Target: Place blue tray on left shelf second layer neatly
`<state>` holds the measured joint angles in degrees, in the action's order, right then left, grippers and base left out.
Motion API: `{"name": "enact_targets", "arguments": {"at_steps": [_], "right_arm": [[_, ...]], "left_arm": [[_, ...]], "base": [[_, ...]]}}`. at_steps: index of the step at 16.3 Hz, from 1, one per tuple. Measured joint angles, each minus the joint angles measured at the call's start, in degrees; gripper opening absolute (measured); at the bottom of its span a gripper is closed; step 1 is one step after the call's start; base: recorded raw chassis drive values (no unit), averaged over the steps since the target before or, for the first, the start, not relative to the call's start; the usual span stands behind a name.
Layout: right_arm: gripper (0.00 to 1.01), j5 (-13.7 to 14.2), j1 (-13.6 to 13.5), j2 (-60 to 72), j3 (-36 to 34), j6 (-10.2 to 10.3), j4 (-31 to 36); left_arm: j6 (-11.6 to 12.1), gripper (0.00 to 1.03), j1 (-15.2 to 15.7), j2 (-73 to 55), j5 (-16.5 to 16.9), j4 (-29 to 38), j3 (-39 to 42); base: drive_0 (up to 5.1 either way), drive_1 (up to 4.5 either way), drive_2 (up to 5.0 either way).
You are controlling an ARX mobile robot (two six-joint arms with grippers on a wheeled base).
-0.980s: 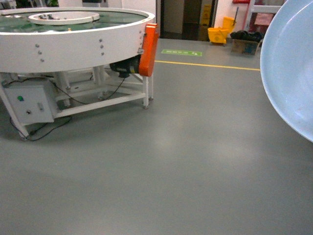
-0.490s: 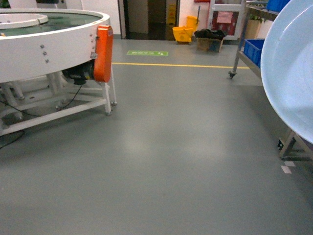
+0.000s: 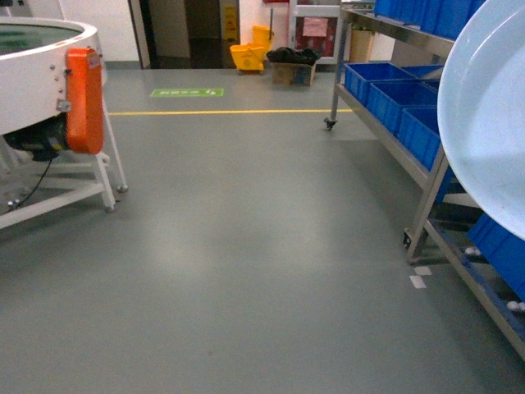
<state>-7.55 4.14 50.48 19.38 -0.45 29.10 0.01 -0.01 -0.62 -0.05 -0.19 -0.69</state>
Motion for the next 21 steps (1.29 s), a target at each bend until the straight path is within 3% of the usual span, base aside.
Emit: {"name": "enact_targets", "arguments": {"at_steps": [19,21], "right_arm": [[0.02,0.0,0.0,0.0,0.0,0.0,0.0],[0.02,-3.0,-1.6,-0.3,-0.3,0.3,-0.5]], "left_arm": [[0.0,0.98,0.0,0.0,0.0,-0.1,0.0],[0.0,0.98,0.0,0.0,0.3,-0.2,0.0]], "base": [[2.0,-0.50,-6.0],[-1.0,-1.02,-1.0]]}}
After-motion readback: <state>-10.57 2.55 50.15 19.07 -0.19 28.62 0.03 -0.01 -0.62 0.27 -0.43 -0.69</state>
